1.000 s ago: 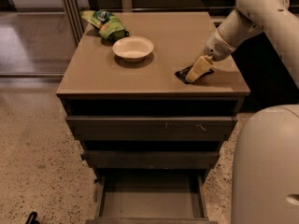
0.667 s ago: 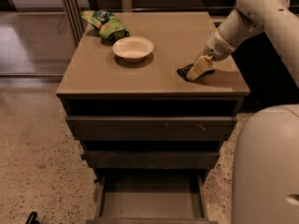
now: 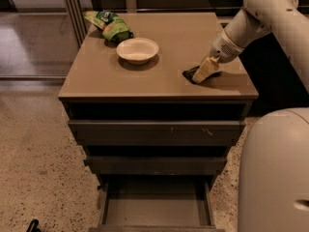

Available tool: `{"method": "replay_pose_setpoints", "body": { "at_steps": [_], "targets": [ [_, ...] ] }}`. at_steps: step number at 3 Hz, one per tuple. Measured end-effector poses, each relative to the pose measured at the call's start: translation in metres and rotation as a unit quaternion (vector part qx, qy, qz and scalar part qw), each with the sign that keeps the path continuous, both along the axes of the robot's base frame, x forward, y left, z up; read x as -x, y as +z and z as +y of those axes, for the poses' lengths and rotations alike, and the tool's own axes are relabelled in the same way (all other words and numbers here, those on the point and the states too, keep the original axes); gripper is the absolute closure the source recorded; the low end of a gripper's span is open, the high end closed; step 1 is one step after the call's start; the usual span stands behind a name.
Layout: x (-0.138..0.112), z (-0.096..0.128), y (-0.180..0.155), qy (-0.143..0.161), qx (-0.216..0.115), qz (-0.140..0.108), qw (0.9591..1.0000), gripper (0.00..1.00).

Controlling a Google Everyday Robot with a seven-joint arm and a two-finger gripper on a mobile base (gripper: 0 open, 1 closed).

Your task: Place rxbar chocolate into bottom drawer

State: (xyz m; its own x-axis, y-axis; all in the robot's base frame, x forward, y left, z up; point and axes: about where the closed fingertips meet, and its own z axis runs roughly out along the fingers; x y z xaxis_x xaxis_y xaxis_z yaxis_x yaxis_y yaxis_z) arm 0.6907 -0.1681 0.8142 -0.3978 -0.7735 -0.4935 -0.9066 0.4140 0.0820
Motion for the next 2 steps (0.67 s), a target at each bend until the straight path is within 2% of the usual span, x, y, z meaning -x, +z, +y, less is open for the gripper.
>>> {"method": "replay_pose_setpoints", "body": {
  "at_steps": [2],
  "targets": [
    [-0.0012, 0.0095, 0.0019, 0.028, -0.011, 0.009, 0.9995, 1.00]
  ]
}}
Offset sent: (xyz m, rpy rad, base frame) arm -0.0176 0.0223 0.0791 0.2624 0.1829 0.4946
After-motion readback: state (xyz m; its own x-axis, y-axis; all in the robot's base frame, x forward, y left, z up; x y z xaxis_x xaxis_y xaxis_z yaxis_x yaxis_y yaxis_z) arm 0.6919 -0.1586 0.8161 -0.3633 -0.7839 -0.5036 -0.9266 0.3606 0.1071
